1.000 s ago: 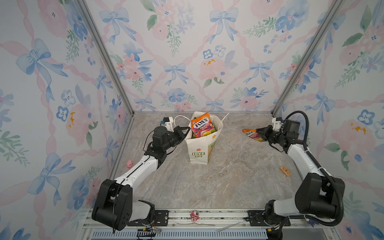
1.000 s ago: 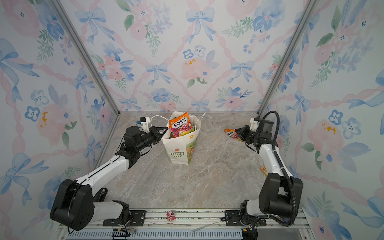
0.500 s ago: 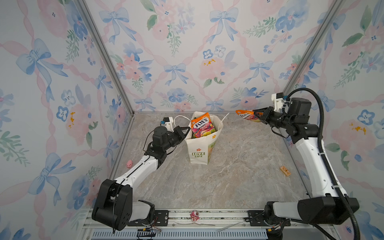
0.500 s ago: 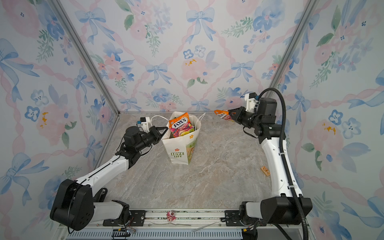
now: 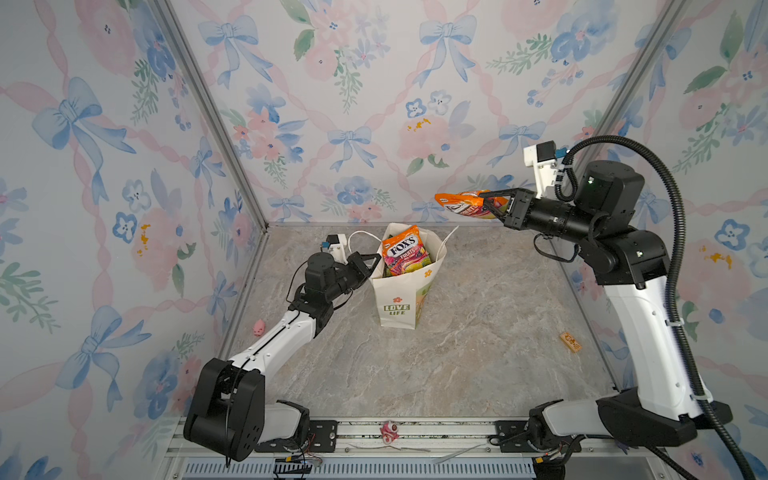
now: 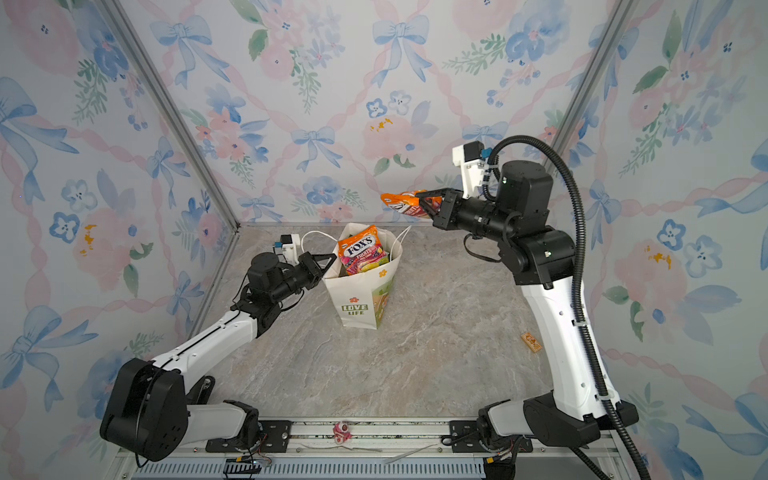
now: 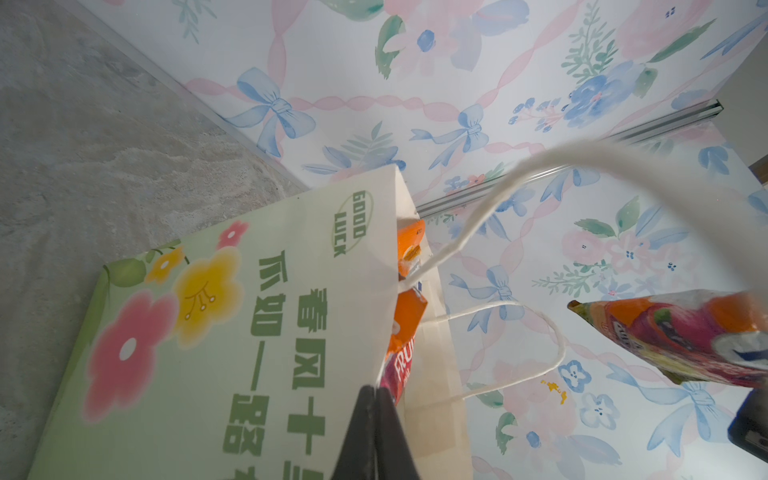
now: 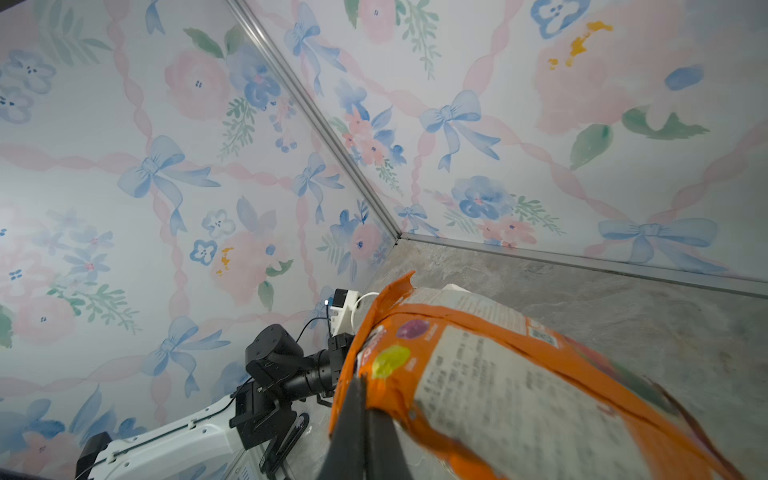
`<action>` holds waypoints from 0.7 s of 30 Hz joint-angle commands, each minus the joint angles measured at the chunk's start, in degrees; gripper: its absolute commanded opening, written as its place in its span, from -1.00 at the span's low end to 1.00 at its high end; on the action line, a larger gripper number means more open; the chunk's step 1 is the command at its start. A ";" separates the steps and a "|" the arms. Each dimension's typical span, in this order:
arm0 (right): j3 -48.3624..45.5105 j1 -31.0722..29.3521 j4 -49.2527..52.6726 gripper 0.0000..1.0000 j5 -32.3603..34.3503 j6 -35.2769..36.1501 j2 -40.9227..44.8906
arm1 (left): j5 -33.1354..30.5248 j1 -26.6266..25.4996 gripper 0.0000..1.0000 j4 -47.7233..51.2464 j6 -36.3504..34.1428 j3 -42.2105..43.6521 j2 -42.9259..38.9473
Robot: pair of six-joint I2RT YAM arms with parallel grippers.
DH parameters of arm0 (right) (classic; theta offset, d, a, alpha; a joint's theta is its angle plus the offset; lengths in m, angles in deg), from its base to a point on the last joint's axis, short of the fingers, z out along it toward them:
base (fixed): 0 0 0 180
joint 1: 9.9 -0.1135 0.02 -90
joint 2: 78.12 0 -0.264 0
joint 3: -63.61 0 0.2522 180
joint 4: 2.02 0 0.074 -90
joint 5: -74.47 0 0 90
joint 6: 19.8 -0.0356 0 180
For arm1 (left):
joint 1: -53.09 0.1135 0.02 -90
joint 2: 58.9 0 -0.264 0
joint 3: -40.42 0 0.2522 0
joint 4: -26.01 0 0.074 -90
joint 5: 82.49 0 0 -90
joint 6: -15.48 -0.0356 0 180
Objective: Place the snacks into the paper bag
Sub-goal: 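Carry the orange packet over the bag opening held by the left gripper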
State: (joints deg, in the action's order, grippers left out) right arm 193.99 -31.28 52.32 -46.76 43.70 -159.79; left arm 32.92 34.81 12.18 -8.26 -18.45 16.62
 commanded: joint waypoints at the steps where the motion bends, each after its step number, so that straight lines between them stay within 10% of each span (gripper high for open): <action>1: 4.61 -4.65 2.00 -1.00 2.87 3.10 -3.59 | 2.46 0.35 -1.00 0.88 0.01 0.19 -0.46; 21: 13.94 -13.61 8.71 -1.00 0.29 2.37 -19.68 | 2.01 0.36 -1.00 0.85 0.01 0.81 -1.26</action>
State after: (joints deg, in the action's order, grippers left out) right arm 205.18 -44.05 59.09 -45.05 45.62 -179.66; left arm 32.94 34.81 12.18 -8.24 -18.45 16.62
